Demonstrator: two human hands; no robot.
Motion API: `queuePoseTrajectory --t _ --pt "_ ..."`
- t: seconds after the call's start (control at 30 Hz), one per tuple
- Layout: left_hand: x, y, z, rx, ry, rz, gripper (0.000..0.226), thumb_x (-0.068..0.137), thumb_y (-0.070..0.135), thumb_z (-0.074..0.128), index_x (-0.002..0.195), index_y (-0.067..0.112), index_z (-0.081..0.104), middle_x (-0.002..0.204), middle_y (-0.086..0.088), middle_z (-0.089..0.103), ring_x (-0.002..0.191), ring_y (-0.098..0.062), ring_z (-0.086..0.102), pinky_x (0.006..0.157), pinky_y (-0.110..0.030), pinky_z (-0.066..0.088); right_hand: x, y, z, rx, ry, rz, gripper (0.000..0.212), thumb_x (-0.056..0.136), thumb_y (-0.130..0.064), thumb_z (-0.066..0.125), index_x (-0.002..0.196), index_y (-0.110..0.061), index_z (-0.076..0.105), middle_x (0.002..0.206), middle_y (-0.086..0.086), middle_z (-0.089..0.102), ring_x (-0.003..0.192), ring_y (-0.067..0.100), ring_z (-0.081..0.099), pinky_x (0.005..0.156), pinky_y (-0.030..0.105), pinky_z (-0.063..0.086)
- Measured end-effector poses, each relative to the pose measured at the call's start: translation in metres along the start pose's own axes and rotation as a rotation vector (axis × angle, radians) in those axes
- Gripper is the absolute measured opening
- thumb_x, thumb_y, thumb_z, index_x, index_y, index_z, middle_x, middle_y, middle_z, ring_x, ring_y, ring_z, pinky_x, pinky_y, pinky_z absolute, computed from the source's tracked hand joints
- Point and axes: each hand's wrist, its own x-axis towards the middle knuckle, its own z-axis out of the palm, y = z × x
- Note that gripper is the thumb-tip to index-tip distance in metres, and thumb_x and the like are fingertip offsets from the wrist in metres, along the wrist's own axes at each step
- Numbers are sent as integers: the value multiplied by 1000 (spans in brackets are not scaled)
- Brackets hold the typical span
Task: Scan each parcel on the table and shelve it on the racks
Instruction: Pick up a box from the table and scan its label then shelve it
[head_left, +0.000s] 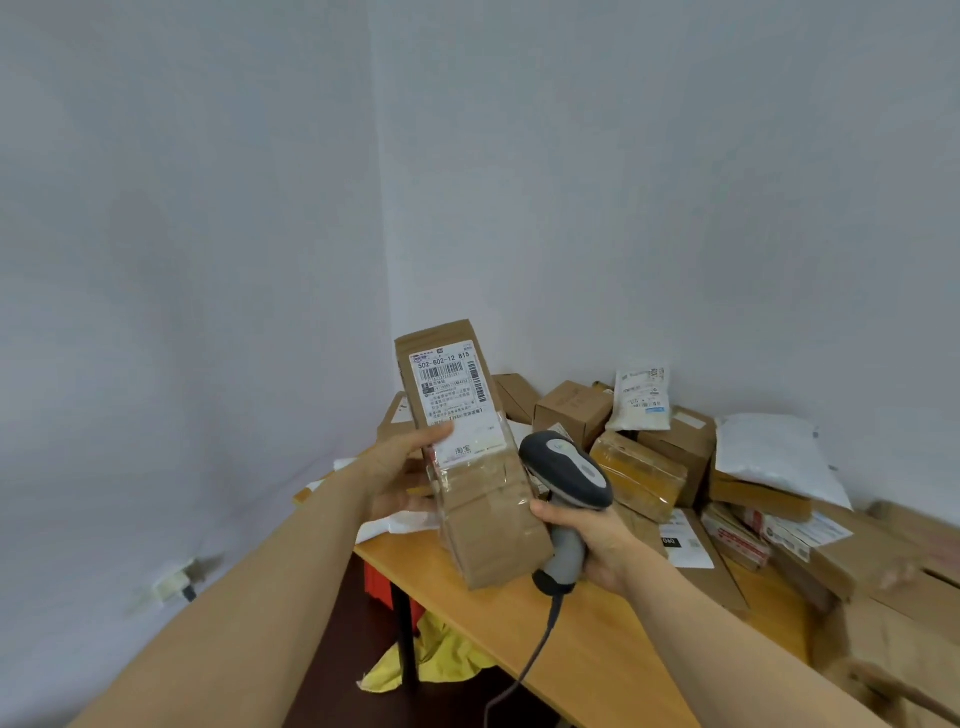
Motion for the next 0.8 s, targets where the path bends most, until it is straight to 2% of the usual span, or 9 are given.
queuePoseTrajectory --t 0.17,0.3,0.33,0.4,0.47,0.57,0.63,0.73,0.8 --pt "0 -4 -5 28 54 70 38 79 18 73 115 13 64 108 -11 71 97 -26 66 75 -42 56 5 -10 1 -56 45 -56 43 73 -11 81 112 -12 63 104 16 70 98 33 63 76 43 55" --pt "-3 -10 -8 -198 -13 63 42 73 22 68 113 10 63 91 -6 71 75 -20 68 66 -39 57 7 -13 2 -24 30 -81 54 64 -10 84 115 -10 66 102 12 73 98 31 66 77 42 56" --pt "-1 -13 -10 -261 -30 65 44 74 23 69 116 11 62 97 -7 70 80 -23 69 72 -43 58 6 -14 3 -15 13 -82 56 61 -9 83 114 -10 66 100 11 74 97 29 66 76 40 56" --pt "5 -17 -14 -352 -33 67 58 75 25 74 129 15 57 125 -11 63 112 -32 63 94 -56 49 2 -16 4 -7 -50 -73 50 62 -4 81 110 -9 67 92 8 75 91 26 68 71 37 56" --pt "10 -18 -12 -371 25 44 59 77 33 73 132 20 57 135 -10 57 125 -33 53 103 -59 40 -1 -17 7 -13 -85 -58 39 68 3 77 103 -10 67 86 8 75 82 23 69 66 35 56" --pt "9 -17 1 -387 167 -87 41 88 49 60 112 16 65 109 -12 70 100 -29 65 83 -44 53 -1 -21 15 -15 -95 -44 39 65 -3 80 101 -11 68 84 8 73 79 24 67 71 38 57" --pt "8 -17 3 -376 247 -199 40 94 51 50 102 13 62 90 -12 68 81 -29 63 67 -40 50 0 -30 21 -36 -88 -16 44 62 -14 83 103 -11 67 83 8 72 80 25 65 71 40 55" --pt "11 -19 -2 -360 246 -314 49 89 51 51 122 16 56 113 -10 63 91 -34 61 70 -49 51 -1 -43 27 -111 -57 28 55 55 -29 85 103 -11 65 80 8 66 73 24 59 57 32 51" --pt "15 -21 -6 -346 252 -349 55 86 50 53 130 17 54 124 -11 61 99 -36 61 79 -55 51 -1 -47 27 -129 -49 36 58 56 -32 86 105 -11 63 83 9 64 75 24 58 56 32 50"
